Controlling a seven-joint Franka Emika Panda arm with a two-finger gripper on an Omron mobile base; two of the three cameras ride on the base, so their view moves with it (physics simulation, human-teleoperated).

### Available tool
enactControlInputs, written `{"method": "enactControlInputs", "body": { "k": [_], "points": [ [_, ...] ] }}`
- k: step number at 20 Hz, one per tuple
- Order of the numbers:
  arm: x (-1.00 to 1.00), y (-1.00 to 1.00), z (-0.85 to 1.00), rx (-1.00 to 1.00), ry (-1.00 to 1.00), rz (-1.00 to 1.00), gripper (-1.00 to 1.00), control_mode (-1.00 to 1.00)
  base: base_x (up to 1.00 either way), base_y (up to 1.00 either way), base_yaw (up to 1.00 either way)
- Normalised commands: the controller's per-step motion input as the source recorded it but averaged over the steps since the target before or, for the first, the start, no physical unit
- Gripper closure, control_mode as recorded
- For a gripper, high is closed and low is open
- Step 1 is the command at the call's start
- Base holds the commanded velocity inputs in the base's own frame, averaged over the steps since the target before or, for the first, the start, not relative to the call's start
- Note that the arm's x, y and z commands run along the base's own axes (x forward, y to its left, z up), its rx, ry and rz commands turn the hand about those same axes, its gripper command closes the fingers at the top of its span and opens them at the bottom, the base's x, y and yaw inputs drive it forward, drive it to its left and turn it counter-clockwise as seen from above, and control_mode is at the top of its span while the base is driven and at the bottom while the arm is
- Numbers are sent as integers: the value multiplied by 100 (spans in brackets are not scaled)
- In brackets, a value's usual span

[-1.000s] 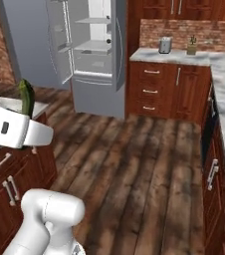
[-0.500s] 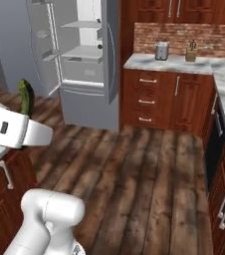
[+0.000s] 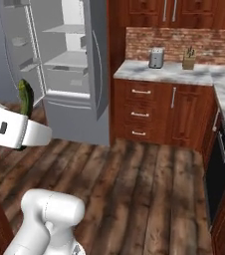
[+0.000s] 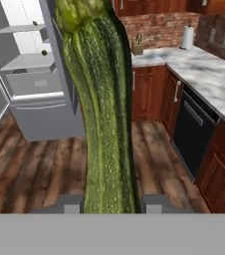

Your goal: Transport the fish and squash to the fridge. Place the fish on the rack containing meat and place the squash on the rack containing the vegetable, ensuring meats and vegetables are on different racks.

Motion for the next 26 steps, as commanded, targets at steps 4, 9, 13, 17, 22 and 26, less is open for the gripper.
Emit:
{"method": "enactControlInputs", "body": {
  "k": [4, 9, 13, 17, 22, 26],
  "points": [
    [0, 0, 0, 0, 0, 0, 100, 100, 100, 4, 0],
    [0, 0, 0, 0, 0, 0, 100, 100, 100, 16, 0],
    [0, 0, 0, 0, 0, 0, 100, 100, 100, 53, 0],
    [0, 0, 0, 0, 0, 0, 100, 100, 100, 79, 0],
    [0, 0, 0, 0, 0, 0, 100, 100, 100, 97, -4],
    [0, 0, 0, 0, 0, 0, 100, 100, 97, 100, -13]
  ]
}}
